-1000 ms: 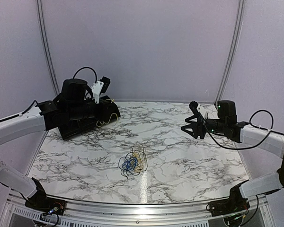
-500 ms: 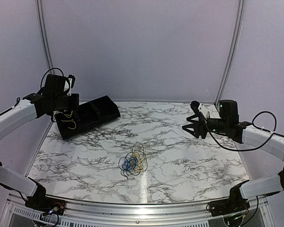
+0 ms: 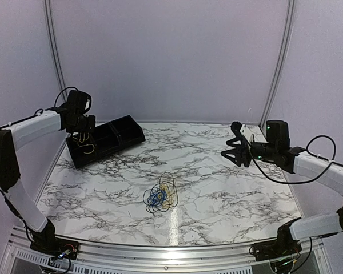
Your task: Untangle the cables
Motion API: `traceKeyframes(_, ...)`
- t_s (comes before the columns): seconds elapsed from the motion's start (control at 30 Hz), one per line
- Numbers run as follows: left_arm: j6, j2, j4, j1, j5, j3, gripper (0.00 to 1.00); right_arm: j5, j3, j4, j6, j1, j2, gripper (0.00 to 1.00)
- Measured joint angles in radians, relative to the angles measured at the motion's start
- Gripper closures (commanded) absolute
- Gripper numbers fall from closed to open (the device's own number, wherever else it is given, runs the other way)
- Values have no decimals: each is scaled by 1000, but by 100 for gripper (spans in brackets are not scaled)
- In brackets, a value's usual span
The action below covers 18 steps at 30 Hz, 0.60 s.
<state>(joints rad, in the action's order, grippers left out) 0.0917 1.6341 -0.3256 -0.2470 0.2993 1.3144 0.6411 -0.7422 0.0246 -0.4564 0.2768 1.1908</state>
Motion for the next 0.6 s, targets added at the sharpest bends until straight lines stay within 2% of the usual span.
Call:
traceKeyframes(0.37, 5, 64, 6, 93, 8, 14, 100, -1, 0, 1, -11, -2, 0, 43)
traceKeyframes(0.6, 27, 170, 18, 108, -121, 50, 100, -1, 0, 5, -16, -3, 0, 43)
